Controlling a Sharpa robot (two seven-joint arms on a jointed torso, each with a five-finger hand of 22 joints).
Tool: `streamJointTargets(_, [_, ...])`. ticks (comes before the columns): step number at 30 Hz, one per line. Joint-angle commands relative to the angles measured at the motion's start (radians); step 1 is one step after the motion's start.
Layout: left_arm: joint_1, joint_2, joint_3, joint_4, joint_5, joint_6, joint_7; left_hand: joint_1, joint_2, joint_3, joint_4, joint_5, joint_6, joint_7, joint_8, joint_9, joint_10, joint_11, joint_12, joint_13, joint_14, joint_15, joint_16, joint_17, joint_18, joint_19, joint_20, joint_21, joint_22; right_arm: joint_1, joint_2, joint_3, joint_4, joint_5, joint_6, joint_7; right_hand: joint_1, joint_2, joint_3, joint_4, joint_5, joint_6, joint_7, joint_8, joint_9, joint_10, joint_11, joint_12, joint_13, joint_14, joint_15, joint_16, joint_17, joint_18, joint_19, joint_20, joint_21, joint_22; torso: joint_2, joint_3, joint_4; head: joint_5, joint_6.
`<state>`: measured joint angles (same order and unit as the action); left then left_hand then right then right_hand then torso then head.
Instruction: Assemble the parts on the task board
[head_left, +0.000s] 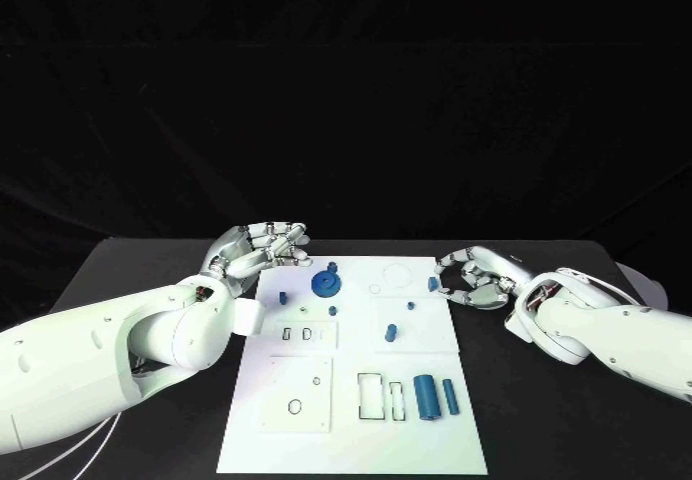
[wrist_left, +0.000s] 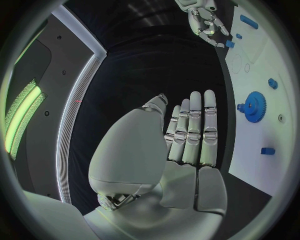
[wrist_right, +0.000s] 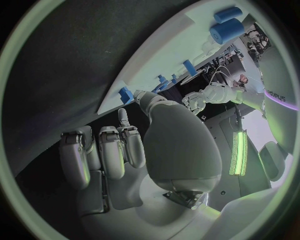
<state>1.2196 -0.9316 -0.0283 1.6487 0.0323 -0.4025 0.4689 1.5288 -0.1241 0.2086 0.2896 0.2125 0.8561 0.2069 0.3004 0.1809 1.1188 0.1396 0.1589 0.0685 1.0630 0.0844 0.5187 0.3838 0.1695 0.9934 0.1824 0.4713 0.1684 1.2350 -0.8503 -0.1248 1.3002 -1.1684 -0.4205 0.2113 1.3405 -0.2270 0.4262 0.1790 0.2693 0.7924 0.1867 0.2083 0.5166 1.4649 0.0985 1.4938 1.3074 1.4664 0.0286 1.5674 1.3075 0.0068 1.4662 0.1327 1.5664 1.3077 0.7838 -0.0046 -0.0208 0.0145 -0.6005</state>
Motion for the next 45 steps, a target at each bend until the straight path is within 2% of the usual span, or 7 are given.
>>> streamJointTargets(1, [0.001, 0.002, 0.001, 0.001, -0.004, 0.021, 0.004, 0.003, -0.004, 0.005, -0.002, -0.003, -0.002, 0.005, -0.007, -0.001, 0.003, 0.003, -0.007, 0.001, -0.006, -0.002, 0.006, 0.001, 0.012, 0.002, 0.001, 0.004, 0.001, -0.002, 0.009, 0.000, -0.010, 0.006, 0.021, -0.030, 0.006, 0.003, -0.001, -0.004, 0.004, -0.005, 0.004, -0.005, -0.002, -0.002, 0.008, -0.003, 0.150, 0.104, 0.005, 0.003, 0.263, -0.007, 0.105, 0.005, 0.004, 0.263, 0.004, 0.0031, 0.0008, 0.001, 0.002])
streamJointTargets(2, [0.001, 0.002, 0.001, 0.001, -0.004, 0.021, 0.004, 0.003, -0.004, 0.005, -0.002, -0.003, -0.002, 0.005, -0.007, -0.001, 0.003, 0.003, -0.007, 0.001, -0.006, -0.002, 0.006, 0.001, 0.012, 0.002, 0.001, 0.004, 0.001, -0.002, 0.011, 0.000, -0.011, 0.005, 0.021, -0.031, 0.006, 0.003, -0.001, -0.004, 0.004, -0.005, 0.004, -0.005, -0.002, -0.002, 0.008, -0.003, 0.150, 0.104, 0.005, 0.003, 0.263, -0.007, 0.105, 0.005, 0.004, 0.263, 0.003, 0.0024, 0.0002, 0.002, 0.001])
streamJointTargets(6, [0.001, 0.002, 0.001, 0.002, -0.004, 0.021, 0.004, 0.003, -0.004, 0.005, -0.002, -0.003, -0.002, 0.005, -0.007, -0.001, 0.003, 0.003, -0.007, 0.001, -0.006, -0.002, 0.006, 0.001, 0.012, 0.002, 0.001, 0.004, 0.001, -0.003, 0.021, 0.000, -0.015, 0.004, 0.019, -0.035, 0.006, 0.003, -0.001, -0.004, 0.004, -0.006, 0.004, -0.006, -0.002, -0.002, 0.008, -0.003, 0.150, 0.104, 0.005, 0.003, 0.263, -0.007, 0.105, 0.005, 0.004, 0.263, 0.003, 0.0040, -0.0016, 0.004, -0.001])
streamJointTargets(13, [0.001, 0.001, 0.001, 0.002, -0.004, 0.023, 0.002, 0.003, -0.004, 0.005, -0.002, -0.003, -0.002, 0.005, -0.007, -0.001, 0.003, 0.003, -0.007, 0.001, -0.006, -0.002, 0.006, 0.001, 0.012, 0.002, 0.001, 0.004, 0.001, -0.003, 0.032, 0.001, -0.025, 0.001, 0.014, -0.042, 0.009, 0.011, 0.004, -0.006, 0.001, -0.003, 0.006, -0.009, -0.002, 0.001, 0.009, -0.001, 0.153, 0.104, 0.006, 0.003, 0.263, -0.007, 0.105, 0.007, 0.004, 0.263, 0.002, 0.0022, 0.0003, 0.002, -0.002])
streamJointTargets(17, [0.001, 0.001, 0.001, 0.002, -0.004, 0.023, 0.001, 0.003, -0.006, 0.008, -0.001, -0.004, -0.001, 0.004, -0.007, -0.001, 0.004, 0.003, -0.008, 0.001, -0.008, -0.002, 0.007, 0.003, 0.012, 0.002, 0.001, 0.005, 0.001, -0.003, 0.036, 0.001, -0.027, 0.001, 0.013, -0.043, 0.011, 0.015, 0.007, -0.008, -0.001, 0.004, 0.005, -0.008, 0.000, 0.004, 0.010, 0.001, 0.156, 0.104, 0.007, 0.003, 0.263, -0.007, 0.105, 0.008, 0.004, 0.263, 0.002, 0.0018, -0.0007, 0.003, -0.002])
streamJointTargets(27, [0.001, -0.001, 0.001, 0.003, -0.004, 0.023, 0.000, 0.003, -0.006, 0.008, -0.001, -0.004, -0.001, 0.004, -0.007, -0.001, 0.004, 0.003, -0.008, 0.001, -0.008, -0.002, 0.007, 0.003, 0.012, 0.002, 0.001, 0.005, 0.001, -0.003, 0.047, 0.001, -0.027, -0.003, 0.016, -0.042, 0.015, 0.032, 0.020, -0.016, -0.012, 0.063, -0.006, 0.013, 0.011, 0.016, 0.001, 0.011, 0.168, 0.104, 0.002, 0.003, 0.263, -0.007, 0.105, 0.006, 0.004, 0.263, 0.002, 0.0025, -0.0003, 0.004, -0.004])
streamJointTargets(45, [0.001, -0.003, 0.001, 0.004, -0.004, 0.022, -0.001, 0.003, -0.006, 0.008, -0.001, -0.004, -0.001, 0.004, -0.007, -0.001, 0.004, 0.003, -0.008, 0.001, -0.008, -0.002, 0.007, 0.003, 0.012, 0.002, 0.001, 0.005, 0.001, -0.002, 0.055, 0.001, -0.036, -0.011, 0.025, -0.053, 0.015, 0.035, 0.023, -0.018, -0.014, 0.070, -0.008, 0.015, 0.012, 0.019, -0.001, 0.013, 0.170, 0.104, -0.001, 0.003, 0.263, -0.007, 0.105, 0.004, 0.004, 0.263, 0.002, 0.0041, -0.0008, 0.006, -0.008])
